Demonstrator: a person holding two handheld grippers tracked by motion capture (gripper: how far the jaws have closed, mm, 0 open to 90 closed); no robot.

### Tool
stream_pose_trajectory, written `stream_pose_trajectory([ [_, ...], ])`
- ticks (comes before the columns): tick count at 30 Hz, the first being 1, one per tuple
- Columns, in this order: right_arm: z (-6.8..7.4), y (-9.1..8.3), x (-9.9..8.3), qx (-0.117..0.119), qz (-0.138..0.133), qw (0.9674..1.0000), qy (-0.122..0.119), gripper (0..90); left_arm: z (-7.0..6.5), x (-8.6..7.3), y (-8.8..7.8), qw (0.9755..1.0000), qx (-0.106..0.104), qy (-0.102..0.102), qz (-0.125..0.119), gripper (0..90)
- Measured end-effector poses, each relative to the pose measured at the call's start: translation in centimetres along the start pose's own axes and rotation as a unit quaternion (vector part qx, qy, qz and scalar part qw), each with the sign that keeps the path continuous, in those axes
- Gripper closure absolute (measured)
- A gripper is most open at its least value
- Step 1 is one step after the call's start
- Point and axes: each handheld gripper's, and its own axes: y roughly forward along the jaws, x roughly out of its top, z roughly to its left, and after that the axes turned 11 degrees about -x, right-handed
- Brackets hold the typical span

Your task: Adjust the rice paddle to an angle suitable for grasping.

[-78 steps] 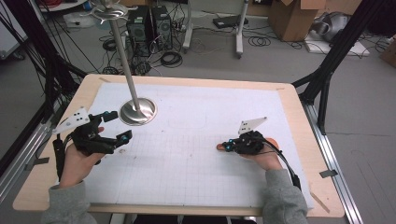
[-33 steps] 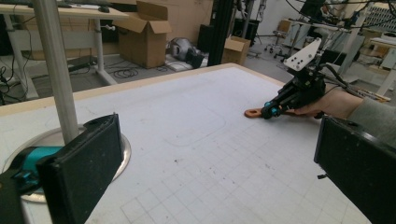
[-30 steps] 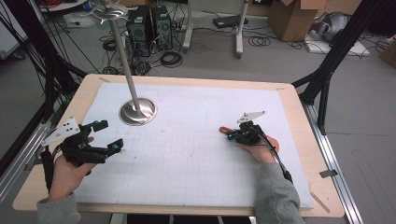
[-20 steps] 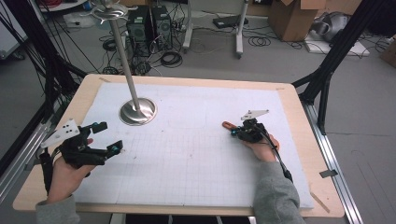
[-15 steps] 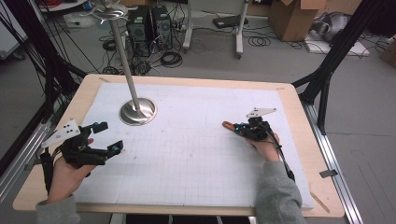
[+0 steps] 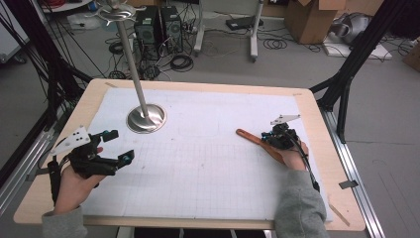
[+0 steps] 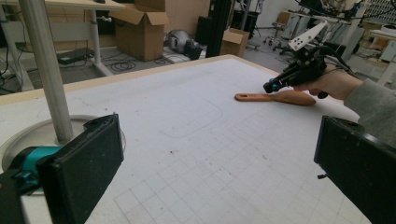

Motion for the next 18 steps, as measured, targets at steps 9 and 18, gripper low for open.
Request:
stream_pose_trajectory([
  [9, -0.73, 0.08, -0.48, -0.026, 0.017, 0.9995, -0.005, 89.4, -0.05, -0.09, 0.44, 1.0000, -0.005, -0.002, 0.001, 1.8],
  [18, -0.52, -0.43, -0.68, 0.001, 0.031, 0.9995, 0.008, 89.7, 0.16, -0.23, 0.68, 0.9999, -0.005, -0.004, 0.008, 1.8],
])
